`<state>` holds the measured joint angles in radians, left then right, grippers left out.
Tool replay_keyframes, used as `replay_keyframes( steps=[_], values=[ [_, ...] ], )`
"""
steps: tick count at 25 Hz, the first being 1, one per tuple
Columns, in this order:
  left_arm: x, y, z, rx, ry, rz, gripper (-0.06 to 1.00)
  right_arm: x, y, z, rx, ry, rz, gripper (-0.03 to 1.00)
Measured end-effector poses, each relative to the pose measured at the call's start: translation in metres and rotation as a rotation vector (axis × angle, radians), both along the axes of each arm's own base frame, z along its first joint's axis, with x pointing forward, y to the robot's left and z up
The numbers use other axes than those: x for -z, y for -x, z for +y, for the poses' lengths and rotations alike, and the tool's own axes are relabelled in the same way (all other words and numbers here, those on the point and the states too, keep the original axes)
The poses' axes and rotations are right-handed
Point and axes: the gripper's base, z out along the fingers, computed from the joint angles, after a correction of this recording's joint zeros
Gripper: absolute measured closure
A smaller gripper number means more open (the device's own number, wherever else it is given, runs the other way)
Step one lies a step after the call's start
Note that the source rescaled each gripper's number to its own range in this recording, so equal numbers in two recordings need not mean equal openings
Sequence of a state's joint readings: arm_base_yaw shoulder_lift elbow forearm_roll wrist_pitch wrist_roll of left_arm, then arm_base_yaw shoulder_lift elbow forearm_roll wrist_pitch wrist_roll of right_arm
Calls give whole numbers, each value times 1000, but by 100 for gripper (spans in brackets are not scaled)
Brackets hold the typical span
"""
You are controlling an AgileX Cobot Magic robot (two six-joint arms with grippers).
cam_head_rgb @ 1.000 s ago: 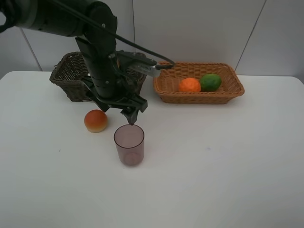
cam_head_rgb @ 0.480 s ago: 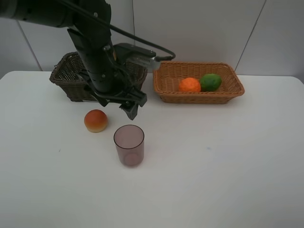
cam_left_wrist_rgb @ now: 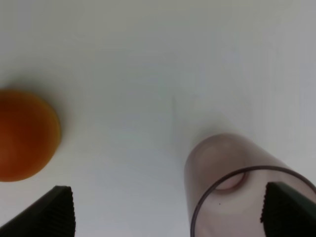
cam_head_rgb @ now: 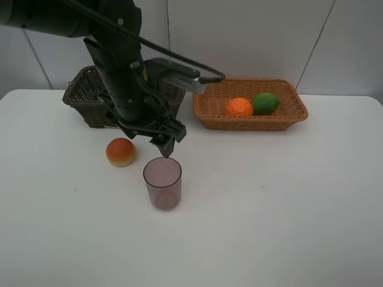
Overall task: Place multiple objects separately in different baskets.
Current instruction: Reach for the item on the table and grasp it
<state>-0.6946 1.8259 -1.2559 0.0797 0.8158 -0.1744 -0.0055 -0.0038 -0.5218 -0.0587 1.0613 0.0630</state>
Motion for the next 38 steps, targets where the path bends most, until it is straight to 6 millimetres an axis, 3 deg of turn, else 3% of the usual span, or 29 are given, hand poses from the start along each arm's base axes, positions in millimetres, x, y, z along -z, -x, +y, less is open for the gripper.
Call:
replay_keyframes(
  steps=[10,20,29,32,36,38],
  values=[
    [30,13,7,17,11,-4,-4,0,0,0,0,0,0,0],
    [65,11,4,23,0,17,-4,0,0,0,0,0,0,0],
    [68,9,2,29,13,2,-1,0,0,0,0,0,0,0],
    [70,8,2,29,12,4,18,0,0,0,0,0,0,0],
    [70,8,2,30,11,5,65,0,0,0,0,0,0,0],
    [70,8,2,30,11,5,83,0,0,0,0,0,0,0]
  ],
)
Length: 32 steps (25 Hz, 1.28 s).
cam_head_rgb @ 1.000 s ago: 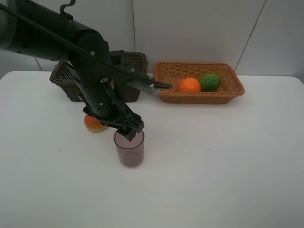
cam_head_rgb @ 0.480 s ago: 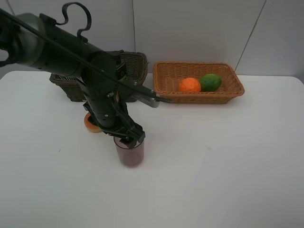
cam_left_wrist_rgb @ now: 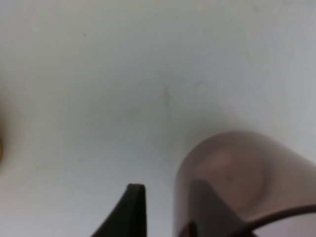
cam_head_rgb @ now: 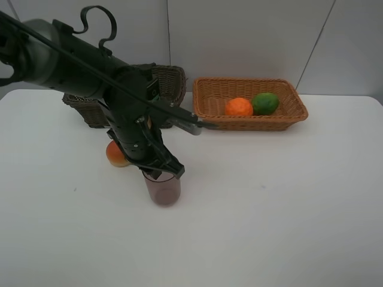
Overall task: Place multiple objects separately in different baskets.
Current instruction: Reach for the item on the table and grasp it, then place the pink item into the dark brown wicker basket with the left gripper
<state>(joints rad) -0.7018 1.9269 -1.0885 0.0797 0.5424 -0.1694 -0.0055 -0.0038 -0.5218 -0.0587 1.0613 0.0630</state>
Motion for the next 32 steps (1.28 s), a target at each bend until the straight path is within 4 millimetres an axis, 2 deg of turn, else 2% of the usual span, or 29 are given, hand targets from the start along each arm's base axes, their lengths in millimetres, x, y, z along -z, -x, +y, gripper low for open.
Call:
replay_keyframes(
  steps=[2,32],
  values=[
    [0,0,0,-2,3,1,94,0,0,0,0,0,0,0],
    [0,0,0,-2,2,1,94,0,0,0,0,0,0,0]
  ],
)
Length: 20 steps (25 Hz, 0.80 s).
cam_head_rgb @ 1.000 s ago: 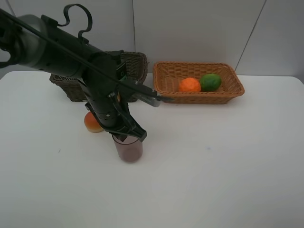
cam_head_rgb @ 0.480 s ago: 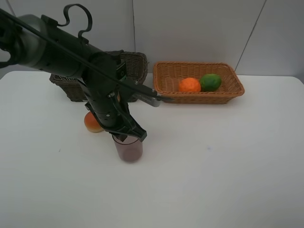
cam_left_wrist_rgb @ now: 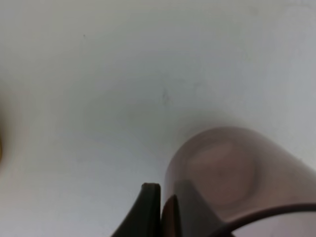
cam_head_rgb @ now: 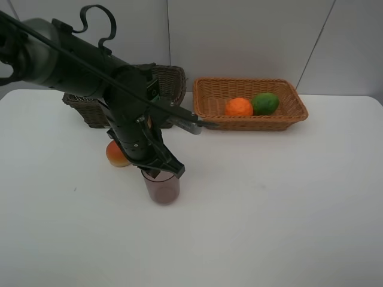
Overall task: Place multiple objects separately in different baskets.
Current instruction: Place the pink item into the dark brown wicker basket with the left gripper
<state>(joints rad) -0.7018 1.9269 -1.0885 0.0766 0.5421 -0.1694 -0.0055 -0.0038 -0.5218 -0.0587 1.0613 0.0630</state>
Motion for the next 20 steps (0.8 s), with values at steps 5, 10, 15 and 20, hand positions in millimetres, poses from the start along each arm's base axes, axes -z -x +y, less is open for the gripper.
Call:
replay_keyframes(
  steps=[5,10,15,20],
  values=[
    [-1,2,2,-1,-23,22,94,0,0,0,0,0,0,0],
    [-31,1,2,-4,-6,-5,94,0,0,0,0,0,0,0],
    [-78,1,2,-14,31,-49,94,0,0,0,0,0,0,0],
    [-110,3,4,-20,61,-86,94,0,0,0,0,0,0,0]
  ],
)
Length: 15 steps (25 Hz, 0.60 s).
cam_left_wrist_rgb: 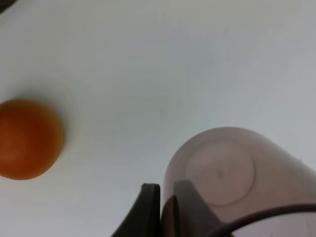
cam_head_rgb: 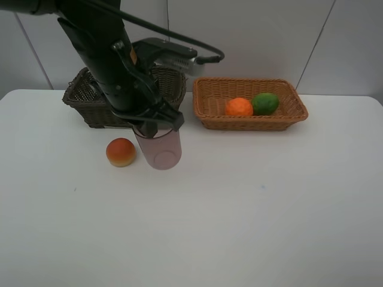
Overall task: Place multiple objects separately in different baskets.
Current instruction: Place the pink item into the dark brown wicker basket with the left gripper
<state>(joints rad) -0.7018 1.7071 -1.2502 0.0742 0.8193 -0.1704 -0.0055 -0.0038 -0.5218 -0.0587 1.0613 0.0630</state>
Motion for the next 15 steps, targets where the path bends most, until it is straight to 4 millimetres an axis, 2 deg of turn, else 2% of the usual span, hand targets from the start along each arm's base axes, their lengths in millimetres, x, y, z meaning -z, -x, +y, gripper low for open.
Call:
replay_keyframes(
  steps=[6,15],
  values=[
    [-9,-6,5,-30,23,-12,94,0,0,0,0,0,0,0],
    [-9,-36,49,-186,28,-18,94,0,0,0,0,0,0,0]
  ],
)
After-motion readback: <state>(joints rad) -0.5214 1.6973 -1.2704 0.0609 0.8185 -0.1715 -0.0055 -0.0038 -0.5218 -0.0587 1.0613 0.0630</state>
